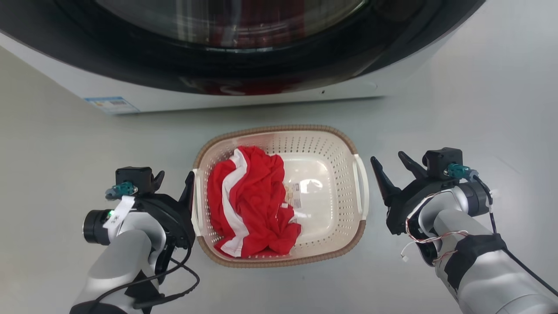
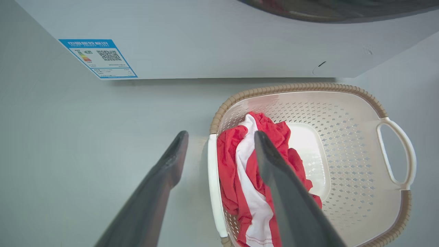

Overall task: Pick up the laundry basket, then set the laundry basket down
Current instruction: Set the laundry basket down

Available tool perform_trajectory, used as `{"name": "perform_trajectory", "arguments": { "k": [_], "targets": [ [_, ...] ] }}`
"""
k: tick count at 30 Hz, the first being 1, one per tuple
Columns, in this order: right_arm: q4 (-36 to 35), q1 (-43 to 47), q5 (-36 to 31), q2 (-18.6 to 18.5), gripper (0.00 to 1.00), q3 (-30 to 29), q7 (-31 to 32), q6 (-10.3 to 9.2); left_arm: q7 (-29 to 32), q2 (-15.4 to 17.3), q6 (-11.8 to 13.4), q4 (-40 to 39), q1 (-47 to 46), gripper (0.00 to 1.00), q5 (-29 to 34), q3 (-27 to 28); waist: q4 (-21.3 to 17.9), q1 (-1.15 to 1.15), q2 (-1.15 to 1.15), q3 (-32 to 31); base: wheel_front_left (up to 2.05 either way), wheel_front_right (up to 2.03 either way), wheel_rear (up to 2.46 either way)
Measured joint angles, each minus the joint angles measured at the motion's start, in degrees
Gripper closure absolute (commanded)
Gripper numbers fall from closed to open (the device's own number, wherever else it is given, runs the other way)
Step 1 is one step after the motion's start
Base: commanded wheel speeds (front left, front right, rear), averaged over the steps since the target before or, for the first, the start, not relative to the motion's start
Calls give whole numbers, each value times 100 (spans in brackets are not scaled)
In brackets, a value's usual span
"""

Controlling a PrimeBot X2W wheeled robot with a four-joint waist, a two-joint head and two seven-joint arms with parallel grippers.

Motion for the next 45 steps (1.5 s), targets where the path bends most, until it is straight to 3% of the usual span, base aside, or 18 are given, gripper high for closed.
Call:
{"name": "perform_trajectory", "arguments": {
  "k": [9,15,32,38,45],
  "targets": [
    [-573,370,36,-124,0,-303,0,-36,-78,83,0,-400,402,0,124,-10,-27,0,0,-582,0,0,0],
    [-1016,676,-2,-348,0,-542,0,-292,-79,140,19,-957,653,0,180,67,-23,0,0,-931,0,0,0],
    [-2867,1732,-588,-717,0,-1085,-1,-1070,-80,660,749,-3650,1933,0,850,463,21,1,0,-1727,0,0,0],
    [-3624,2237,-825,-816,0,-1251,-2,-1241,-80,806,1059,-4697,2570,0,1049,582,38,1,0,-1958,0,0,0],
    [-4345,2901,-1078,-944,0,-1485,-1,-1341,-81,889,1227,-5647,3300,0,1259,706,56,0,0,-2197,0,0,0]
  ]
}}
